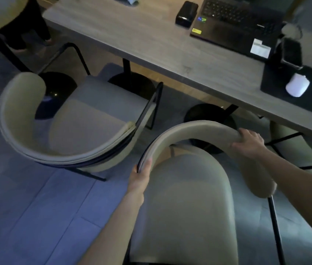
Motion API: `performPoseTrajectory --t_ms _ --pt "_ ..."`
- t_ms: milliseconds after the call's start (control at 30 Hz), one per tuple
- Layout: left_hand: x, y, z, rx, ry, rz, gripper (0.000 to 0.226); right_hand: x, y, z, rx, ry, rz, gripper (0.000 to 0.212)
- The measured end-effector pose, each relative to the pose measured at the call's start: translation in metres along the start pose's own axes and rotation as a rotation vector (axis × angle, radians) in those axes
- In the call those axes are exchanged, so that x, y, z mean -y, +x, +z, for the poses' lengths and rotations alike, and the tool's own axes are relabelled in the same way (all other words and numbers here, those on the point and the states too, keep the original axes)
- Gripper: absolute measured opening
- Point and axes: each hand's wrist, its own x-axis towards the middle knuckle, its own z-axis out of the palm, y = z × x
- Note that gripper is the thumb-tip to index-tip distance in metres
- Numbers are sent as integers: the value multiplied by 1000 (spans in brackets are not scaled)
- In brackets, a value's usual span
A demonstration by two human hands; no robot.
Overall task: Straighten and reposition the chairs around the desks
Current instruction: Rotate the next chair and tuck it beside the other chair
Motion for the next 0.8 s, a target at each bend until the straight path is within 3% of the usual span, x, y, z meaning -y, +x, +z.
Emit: performPoseTrajectory --t_ms 67,200,367,533,800 --pt "2 2 9 -31 57 33 93 -2 11 4 27 30 -4 83" --pt "-1 11 20 -117 24 36 52 -6 30 12 -45 31 5 59" --pt "-6 10 31 -146 18 63 48 -25 45 9 -143 50 -52 38" --pt "-15 17 50 -112 105 95 54 -52 54 -5 -171 69 -60 33" --pt "-61 35 120 24 274 142 55 -136 58 -24 -171 130 78 37"
